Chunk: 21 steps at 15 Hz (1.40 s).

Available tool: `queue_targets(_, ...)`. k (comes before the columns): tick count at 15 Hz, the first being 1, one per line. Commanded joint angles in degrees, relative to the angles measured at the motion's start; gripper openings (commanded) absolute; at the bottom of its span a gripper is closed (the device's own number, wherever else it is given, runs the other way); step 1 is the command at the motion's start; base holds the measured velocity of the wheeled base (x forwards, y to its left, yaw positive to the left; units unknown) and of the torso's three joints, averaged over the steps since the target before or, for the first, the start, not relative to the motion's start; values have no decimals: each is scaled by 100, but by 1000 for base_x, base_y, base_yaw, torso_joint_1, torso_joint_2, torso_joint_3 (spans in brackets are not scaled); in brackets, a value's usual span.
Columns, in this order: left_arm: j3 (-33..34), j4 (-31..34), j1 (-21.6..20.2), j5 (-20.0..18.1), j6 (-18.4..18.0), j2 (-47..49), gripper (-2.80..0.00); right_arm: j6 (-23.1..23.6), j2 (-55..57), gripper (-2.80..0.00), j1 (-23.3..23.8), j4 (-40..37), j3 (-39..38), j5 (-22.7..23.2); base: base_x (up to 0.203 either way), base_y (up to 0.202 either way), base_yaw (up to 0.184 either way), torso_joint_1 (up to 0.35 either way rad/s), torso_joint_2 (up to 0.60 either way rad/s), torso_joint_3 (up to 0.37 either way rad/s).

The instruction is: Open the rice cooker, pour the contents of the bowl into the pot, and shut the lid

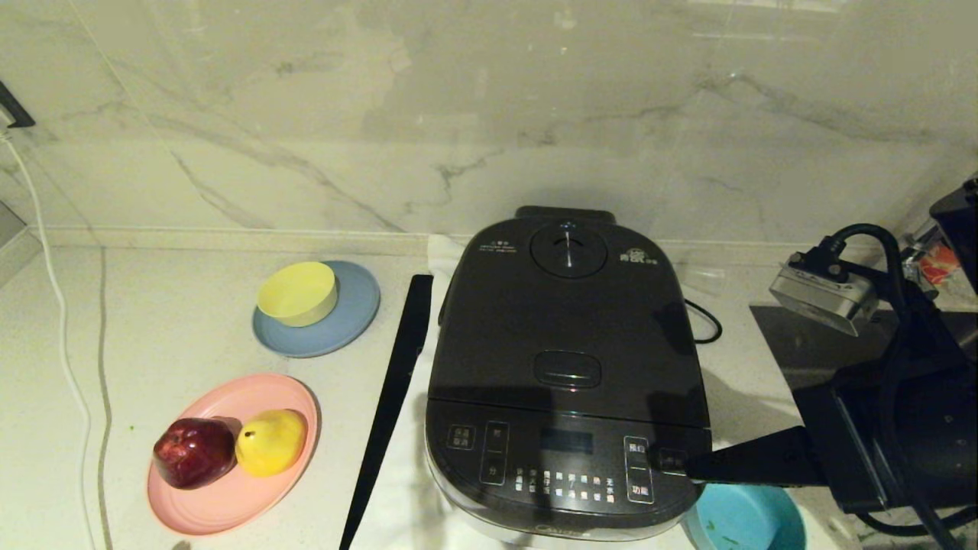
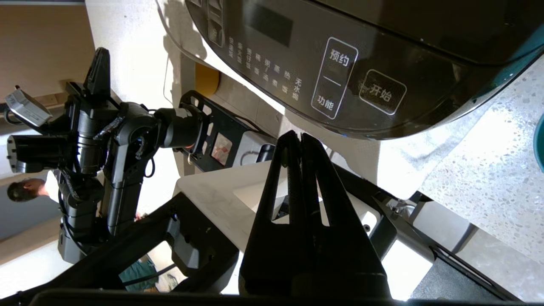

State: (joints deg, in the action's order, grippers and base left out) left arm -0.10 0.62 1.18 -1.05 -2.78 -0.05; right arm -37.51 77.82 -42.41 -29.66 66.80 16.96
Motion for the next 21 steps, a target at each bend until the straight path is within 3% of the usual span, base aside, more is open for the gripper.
queue_targets(1,1,-1,-4,-1,-3,-4,-280,-19,67,-280,31,-14,-1,9,0,0,0,0,0,0)
queue_targets(21,1,-1,-4,-1,-3,-4,-280,-19,146,-280,602,391,-159,9,0,0,0,0,0,0)
